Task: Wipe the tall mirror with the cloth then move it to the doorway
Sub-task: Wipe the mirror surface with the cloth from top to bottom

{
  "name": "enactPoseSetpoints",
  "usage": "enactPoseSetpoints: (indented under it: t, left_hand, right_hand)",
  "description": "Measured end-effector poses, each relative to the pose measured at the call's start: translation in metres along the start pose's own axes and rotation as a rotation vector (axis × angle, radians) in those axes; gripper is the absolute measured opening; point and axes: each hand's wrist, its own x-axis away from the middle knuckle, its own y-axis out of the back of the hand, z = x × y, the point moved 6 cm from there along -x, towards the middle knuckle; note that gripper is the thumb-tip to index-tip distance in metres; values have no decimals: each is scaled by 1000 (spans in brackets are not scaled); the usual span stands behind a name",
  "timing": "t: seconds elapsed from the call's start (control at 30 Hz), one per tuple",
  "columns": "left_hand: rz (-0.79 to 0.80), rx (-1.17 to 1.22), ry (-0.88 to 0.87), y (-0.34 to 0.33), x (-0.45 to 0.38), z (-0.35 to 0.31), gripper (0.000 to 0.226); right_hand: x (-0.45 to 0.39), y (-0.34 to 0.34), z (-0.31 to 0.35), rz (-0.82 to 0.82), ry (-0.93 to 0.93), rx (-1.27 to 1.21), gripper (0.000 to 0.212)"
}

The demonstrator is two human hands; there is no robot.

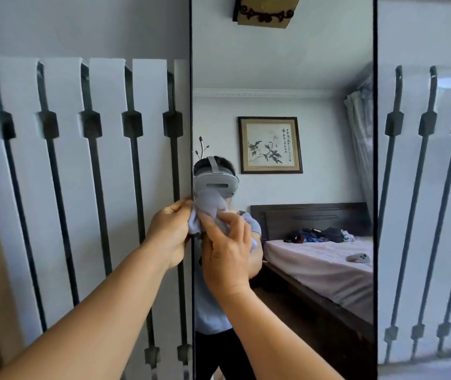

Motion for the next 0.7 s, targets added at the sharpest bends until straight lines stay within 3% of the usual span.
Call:
enactPoseSetpoints:
  t: [0.23, 0.4, 0.57, 0.7]
  left_hand:
    - [-6, 2, 15, 2, 1, -1, 18]
    - [-37, -11, 37, 4, 8, -4, 34]
    - [-60, -25, 24, 11, 11, 16, 16]
    - [-78, -33, 37, 17, 15, 32, 54]
  right_hand:
    - [-8, 11, -8, 77, 100, 51, 34]
    - [-21, 42, -59, -19, -256, 8, 34]
    - [-17, 35, -47, -24, -291, 36, 42]
    - [1, 15, -23, 38, -114, 71, 31]
